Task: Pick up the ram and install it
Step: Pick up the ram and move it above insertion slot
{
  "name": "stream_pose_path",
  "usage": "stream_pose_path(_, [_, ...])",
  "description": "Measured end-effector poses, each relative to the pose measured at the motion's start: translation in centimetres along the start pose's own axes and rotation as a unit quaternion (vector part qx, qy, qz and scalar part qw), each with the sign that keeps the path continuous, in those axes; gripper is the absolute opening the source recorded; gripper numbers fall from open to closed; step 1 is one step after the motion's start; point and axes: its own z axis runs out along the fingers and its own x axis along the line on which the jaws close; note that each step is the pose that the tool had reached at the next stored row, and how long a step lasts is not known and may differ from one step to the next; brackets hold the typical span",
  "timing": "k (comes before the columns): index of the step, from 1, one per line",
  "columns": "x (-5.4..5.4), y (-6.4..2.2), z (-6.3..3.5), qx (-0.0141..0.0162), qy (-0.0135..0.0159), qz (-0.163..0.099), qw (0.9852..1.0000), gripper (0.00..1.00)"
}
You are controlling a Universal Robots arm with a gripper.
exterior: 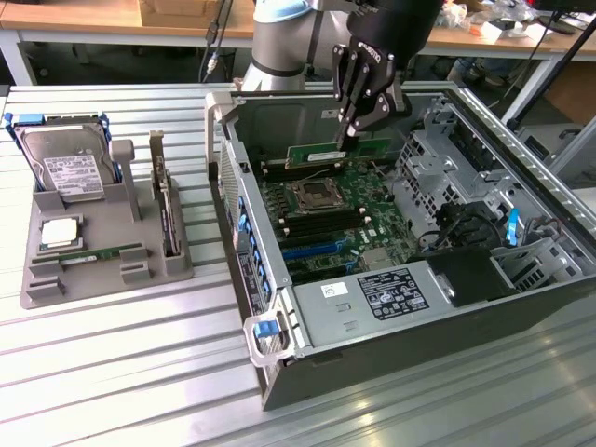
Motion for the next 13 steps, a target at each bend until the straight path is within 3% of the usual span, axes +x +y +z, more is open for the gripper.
stream_pose_path(13, [0.1,-1.88,-0.09,0.0,0.0005,0.0,1.0,0.12])
